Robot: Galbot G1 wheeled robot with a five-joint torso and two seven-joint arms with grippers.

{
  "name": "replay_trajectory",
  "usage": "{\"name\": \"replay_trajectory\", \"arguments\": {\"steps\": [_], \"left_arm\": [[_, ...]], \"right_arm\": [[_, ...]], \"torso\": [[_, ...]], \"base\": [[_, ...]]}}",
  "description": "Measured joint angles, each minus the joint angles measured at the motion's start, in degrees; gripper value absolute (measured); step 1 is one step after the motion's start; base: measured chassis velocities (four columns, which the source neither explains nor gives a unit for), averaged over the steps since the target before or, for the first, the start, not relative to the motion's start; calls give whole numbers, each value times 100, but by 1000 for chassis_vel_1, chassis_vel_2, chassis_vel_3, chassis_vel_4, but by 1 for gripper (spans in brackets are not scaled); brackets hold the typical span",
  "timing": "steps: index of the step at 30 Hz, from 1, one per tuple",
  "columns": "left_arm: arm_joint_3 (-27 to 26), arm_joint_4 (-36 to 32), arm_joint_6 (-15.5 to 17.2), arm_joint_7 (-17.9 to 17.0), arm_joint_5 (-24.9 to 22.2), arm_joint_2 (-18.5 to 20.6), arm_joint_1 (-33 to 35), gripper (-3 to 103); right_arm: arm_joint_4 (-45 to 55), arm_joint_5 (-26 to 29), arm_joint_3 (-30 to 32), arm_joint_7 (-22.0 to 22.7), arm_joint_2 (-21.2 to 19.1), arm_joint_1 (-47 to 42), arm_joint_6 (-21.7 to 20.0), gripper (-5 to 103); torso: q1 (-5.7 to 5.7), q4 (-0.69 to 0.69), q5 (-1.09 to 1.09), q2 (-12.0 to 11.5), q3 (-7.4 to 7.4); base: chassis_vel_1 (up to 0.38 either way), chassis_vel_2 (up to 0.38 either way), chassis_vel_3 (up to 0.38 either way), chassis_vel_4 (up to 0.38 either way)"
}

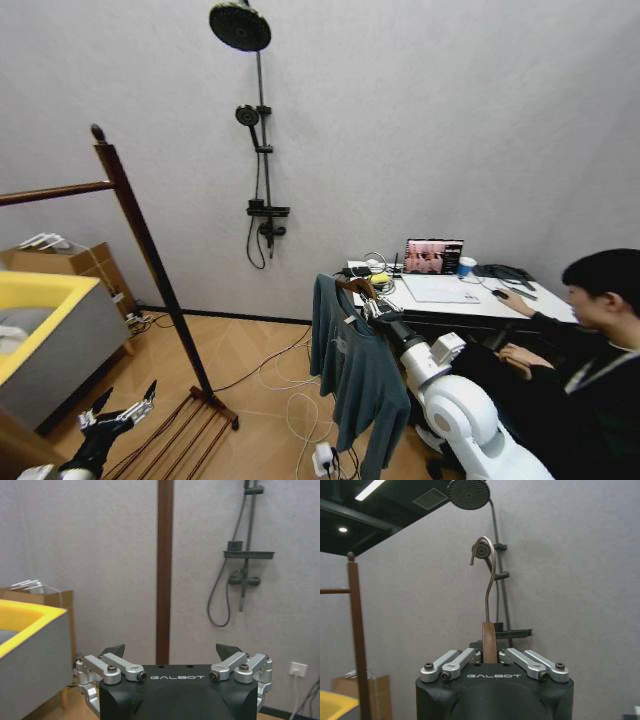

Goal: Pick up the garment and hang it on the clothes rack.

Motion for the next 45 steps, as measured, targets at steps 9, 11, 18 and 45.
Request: {"name": "replay_trajectory", "arguments": {"steps": [9, 11, 18, 45], "left_arm": [[0, 0, 0, 0, 0, 0, 0, 100], [0, 0, 0, 0, 0, 0, 0, 100], [0, 0, 0, 0, 0, 0, 0, 100], [0, 0, 0, -1, 0, 0, 0, 100]], "right_arm": [[218, 202, -320, 13, 9, -71, -173, 10], [190, 171, -484, 14, 17, -45, -196, 10], [193, 252, -739, 6, -149, 226, -293, 10], [-2098, -218, -2414, 29, 403, 3652, -343, 10]], "torso": [[-1, -1, 0, 1, -1], [-1, -1, 0, 0, -1], [-1, -2, 1, 0, -1], [0, -1, 0, 1, 0]], "base": [[124, 124, 122, 128], [124, 113, 133, 121], [118, 125, 124, 125], [127, 124, 126, 129]]}}
